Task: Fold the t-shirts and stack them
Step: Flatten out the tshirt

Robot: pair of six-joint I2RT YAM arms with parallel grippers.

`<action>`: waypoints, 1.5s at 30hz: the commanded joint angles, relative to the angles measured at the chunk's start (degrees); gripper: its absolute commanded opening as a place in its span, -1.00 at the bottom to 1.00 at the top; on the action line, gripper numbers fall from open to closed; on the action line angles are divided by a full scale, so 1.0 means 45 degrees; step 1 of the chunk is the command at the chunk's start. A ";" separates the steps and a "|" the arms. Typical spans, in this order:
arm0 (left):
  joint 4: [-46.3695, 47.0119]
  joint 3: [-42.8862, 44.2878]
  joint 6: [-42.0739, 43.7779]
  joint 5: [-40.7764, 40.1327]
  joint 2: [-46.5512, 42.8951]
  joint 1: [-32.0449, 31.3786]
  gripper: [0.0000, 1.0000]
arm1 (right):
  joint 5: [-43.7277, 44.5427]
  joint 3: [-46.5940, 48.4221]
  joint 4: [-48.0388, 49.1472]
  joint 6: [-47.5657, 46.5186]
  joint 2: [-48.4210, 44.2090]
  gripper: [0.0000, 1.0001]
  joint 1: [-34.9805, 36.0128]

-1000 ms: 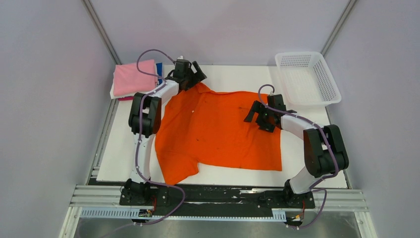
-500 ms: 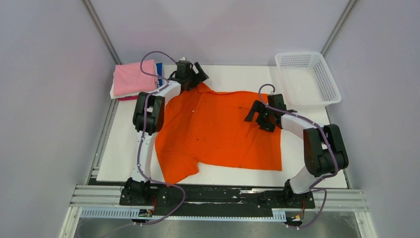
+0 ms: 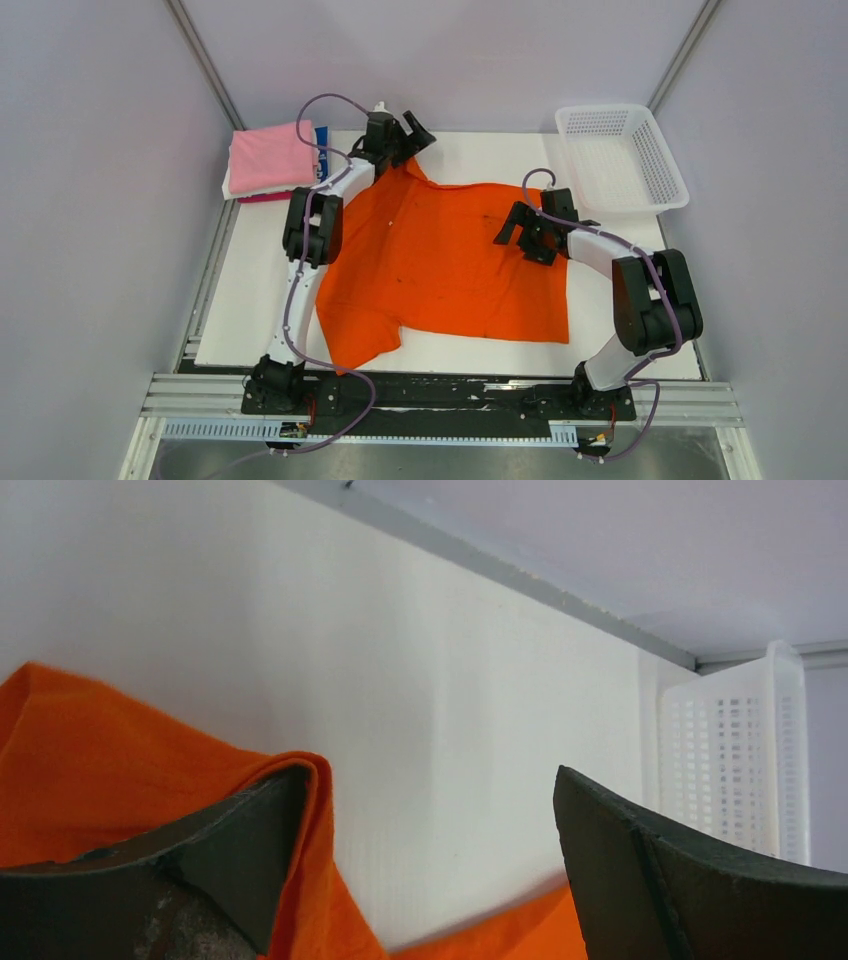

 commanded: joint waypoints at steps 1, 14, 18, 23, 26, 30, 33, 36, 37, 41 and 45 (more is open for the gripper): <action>0.0165 0.2253 -0.0294 -0.0273 0.1137 -0.0319 1.00 | 0.0834 -0.0226 -0.0946 -0.0456 0.0740 1.00 -0.0239; -0.0901 0.6286 0.2952 -0.2346 0.2548 -0.0824 1.00 | 0.0839 -0.0076 -0.1322 -0.0496 -0.0175 1.00 -0.0282; -0.2013 0.7096 0.6923 -0.3047 0.2366 -0.1262 1.00 | 0.0788 -0.0155 -0.1519 -0.0409 -0.1056 1.00 -0.0283; -0.2897 0.6211 1.0205 -0.1168 0.1739 -0.1094 1.00 | 0.0958 -0.0432 -0.1866 -0.0304 -0.2318 1.00 -0.0256; -0.2576 0.5108 0.9982 -0.0343 0.1083 -0.0894 1.00 | 0.1140 -0.0670 -0.1985 -0.0299 -0.2994 1.00 -0.0256; -0.3896 0.5702 0.9783 0.0403 0.1149 -0.0740 1.00 | 0.1194 -0.0809 -0.2173 -0.0329 -0.3707 1.00 -0.0095; -0.4711 0.5923 0.9982 -0.0523 0.1022 -0.0809 1.00 | 0.1257 -0.0822 -0.2338 -0.0407 -0.4119 1.00 0.0050; -0.5128 0.5383 0.9121 -0.0988 0.0552 -0.0634 1.00 | 0.1240 -0.0752 -0.2505 -0.0474 -0.4353 1.00 0.0115; -0.5737 0.5382 0.8827 -0.0908 0.0484 -0.0450 1.00 | 0.1192 -0.0714 -0.2559 -0.0495 -0.4375 1.00 0.0150; -0.7398 0.4945 0.7615 0.0378 -0.0407 0.0047 1.00 | 0.1184 -0.0604 -0.2687 -0.0454 -0.4334 1.00 0.0433; -0.7541 0.2713 0.7840 0.0727 -0.2200 0.0112 1.00 | 0.1269 -0.0583 -0.2674 -0.0377 -0.4138 1.00 0.0770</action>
